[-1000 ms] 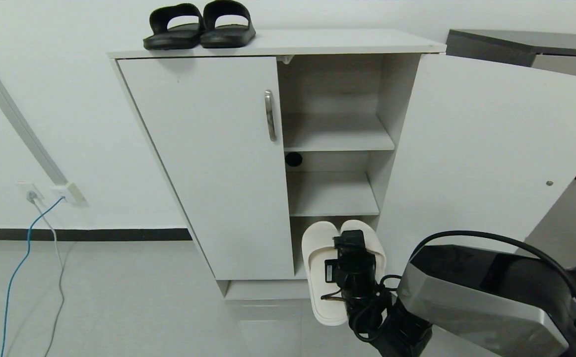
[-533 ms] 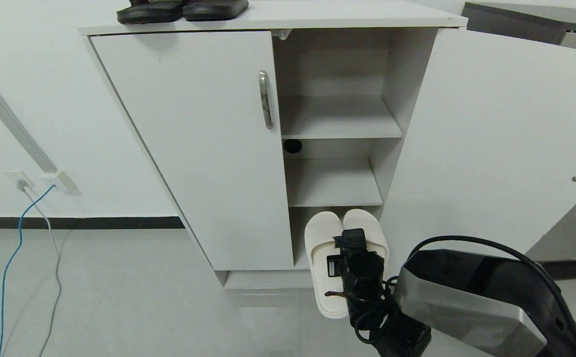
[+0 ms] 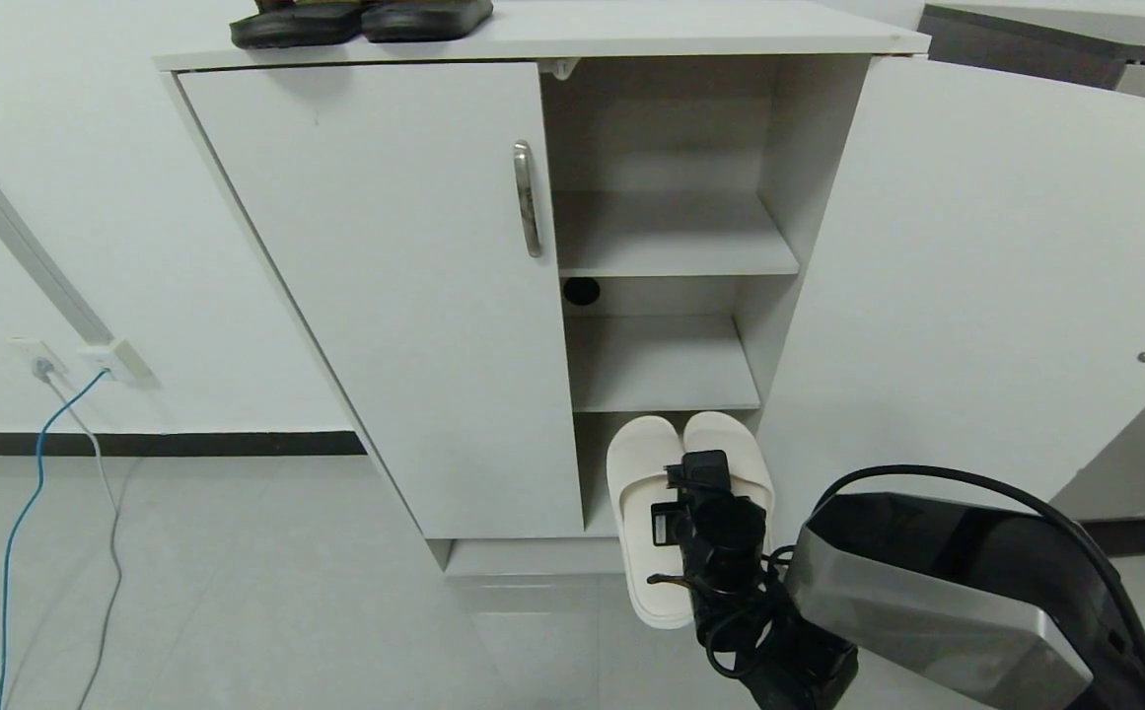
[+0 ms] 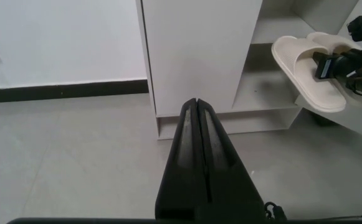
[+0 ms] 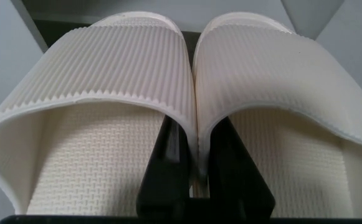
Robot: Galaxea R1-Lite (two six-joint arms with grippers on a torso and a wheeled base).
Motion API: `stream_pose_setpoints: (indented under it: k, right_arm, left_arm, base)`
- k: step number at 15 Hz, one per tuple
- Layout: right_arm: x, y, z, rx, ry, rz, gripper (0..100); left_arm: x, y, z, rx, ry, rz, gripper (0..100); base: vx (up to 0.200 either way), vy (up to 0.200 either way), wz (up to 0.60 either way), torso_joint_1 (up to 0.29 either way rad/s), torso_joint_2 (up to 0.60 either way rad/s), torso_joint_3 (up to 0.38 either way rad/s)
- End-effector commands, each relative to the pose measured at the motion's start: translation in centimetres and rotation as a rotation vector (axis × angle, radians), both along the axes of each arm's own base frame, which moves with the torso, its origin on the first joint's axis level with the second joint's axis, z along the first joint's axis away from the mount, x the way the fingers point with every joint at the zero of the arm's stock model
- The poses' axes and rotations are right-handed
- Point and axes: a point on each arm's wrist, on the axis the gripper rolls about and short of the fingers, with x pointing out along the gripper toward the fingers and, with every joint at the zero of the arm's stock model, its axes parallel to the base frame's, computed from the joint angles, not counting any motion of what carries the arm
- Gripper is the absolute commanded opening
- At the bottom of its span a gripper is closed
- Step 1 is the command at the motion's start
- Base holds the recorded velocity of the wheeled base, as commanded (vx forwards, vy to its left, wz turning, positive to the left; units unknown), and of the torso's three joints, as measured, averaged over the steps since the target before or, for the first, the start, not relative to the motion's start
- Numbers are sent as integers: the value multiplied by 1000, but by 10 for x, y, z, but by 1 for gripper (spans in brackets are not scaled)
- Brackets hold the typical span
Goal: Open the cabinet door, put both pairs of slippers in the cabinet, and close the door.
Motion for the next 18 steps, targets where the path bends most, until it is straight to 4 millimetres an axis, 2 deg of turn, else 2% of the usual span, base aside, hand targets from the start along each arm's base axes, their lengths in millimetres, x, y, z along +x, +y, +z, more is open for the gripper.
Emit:
stream_pose_setpoints:
  k: [1, 4, 9, 12, 14, 18]
  right_arm:
    - [1, -1, 6, 9, -10, -4, 0]
    - [1, -3, 15, 19, -23, -7, 0]
    - [2, -4, 13, 17, -19, -9, 0]
    - [9, -3, 15, 6, -8, -1, 0]
    - [12, -4, 21, 6, -11, 93, 0]
    - [40, 3, 35, 56, 62, 67, 0]
  left_arm:
    - [0, 0, 0, 0, 2, 0, 0]
    - [0, 0, 0, 0, 2, 0, 0]
    - [0, 0, 0, -1, 0, 2, 0]
    - [0, 0, 0, 0, 2, 6, 0]
    - [0, 0, 0, 0, 0, 6, 0]
    - [0, 0, 0, 0, 2, 6, 0]
  base:
    - [200, 0, 0, -12, 2, -2]
    - [200, 0, 0, 12, 4, 2]
    - [200, 0, 0, 1, 5, 2]
    - [0, 0, 0, 0, 0, 0]
    - [0, 0, 0, 0, 0, 0]
    - [0, 0, 0, 0, 0, 0]
